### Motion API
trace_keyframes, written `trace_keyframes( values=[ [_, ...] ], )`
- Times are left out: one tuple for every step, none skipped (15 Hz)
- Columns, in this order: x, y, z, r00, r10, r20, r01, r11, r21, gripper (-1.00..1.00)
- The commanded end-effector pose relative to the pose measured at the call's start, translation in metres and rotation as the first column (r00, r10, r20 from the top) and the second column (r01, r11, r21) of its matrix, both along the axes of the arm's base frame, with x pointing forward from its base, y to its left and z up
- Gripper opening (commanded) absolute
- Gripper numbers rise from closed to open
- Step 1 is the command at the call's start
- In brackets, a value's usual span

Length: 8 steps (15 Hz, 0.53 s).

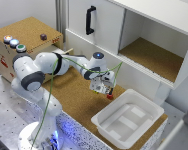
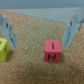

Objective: Collapse the stacked blocks

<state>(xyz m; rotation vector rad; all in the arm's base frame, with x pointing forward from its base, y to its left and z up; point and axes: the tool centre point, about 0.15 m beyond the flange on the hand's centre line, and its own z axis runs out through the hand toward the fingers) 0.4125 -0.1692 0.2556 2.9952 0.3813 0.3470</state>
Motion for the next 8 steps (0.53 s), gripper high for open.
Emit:
trace_keyframes(
  values=[
    [0.052, -0.023, -0.040, 0.992, -0.012, -0.122, 0.011, 1.000, -0.014, 1.00],
    [0.055, -0.022, -0.042, 0.992, -0.009, -0.125, 0.007, 1.000, -0.014, 1.00],
    [0.057, -0.022, -0.043, 0.991, -0.007, -0.130, 0.005, 1.000, -0.011, 1.00],
    [0.059, -0.023, -0.045, 0.991, -0.011, -0.133, 0.010, 1.000, -0.009, 1.00],
    [0.063, -0.025, -0.049, 0.988, -0.021, -0.150, 0.022, 1.000, 0.008, 1.00],
    [0.066, -0.027, -0.053, 0.986, -0.033, -0.164, 0.036, 0.999, 0.017, -1.00],
    [0.066, -0.030, -0.055, 0.985, -0.046, -0.166, 0.051, 0.998, 0.027, -1.00],
    [0.066, -0.031, -0.057, 0.984, -0.053, -0.168, 0.059, 0.998, 0.034, -1.00]
  ],
)
